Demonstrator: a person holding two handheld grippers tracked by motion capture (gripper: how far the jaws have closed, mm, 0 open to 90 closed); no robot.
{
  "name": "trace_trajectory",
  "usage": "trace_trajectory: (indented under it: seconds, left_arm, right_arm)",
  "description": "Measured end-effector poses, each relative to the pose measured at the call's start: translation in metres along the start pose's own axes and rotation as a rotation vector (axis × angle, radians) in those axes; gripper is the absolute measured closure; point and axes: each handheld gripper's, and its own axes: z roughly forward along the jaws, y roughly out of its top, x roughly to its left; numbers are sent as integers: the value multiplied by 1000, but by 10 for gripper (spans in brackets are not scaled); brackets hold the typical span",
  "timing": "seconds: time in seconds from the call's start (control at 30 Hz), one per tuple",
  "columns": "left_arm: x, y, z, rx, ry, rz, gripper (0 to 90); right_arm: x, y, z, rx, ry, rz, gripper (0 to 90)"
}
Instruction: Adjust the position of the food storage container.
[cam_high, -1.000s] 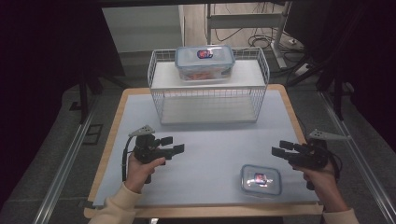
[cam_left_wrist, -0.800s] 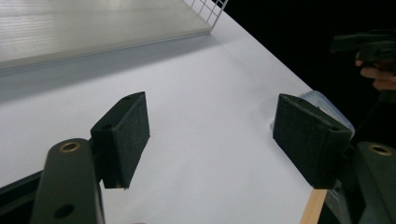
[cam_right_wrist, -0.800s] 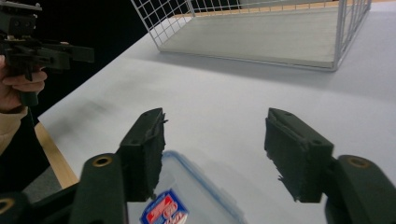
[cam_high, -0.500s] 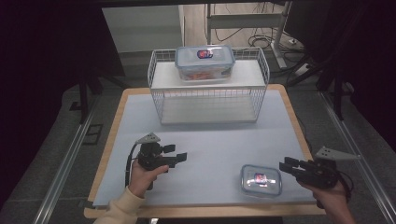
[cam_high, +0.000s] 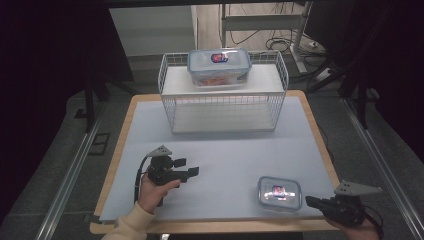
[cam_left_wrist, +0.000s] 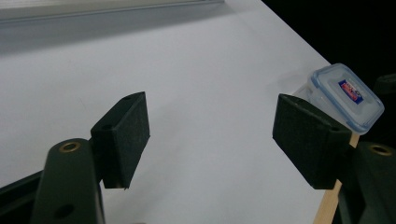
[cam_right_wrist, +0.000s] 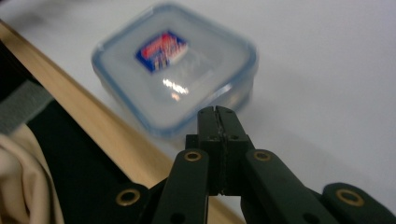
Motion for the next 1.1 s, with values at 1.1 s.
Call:
trace_trajectory:
  seconds: [1.1]
  left_arm:
    - [13, -13, 1, 25, 18, -43, 268]
  right_arm:
    - [31, 28, 81, 119, 57, -85, 893]
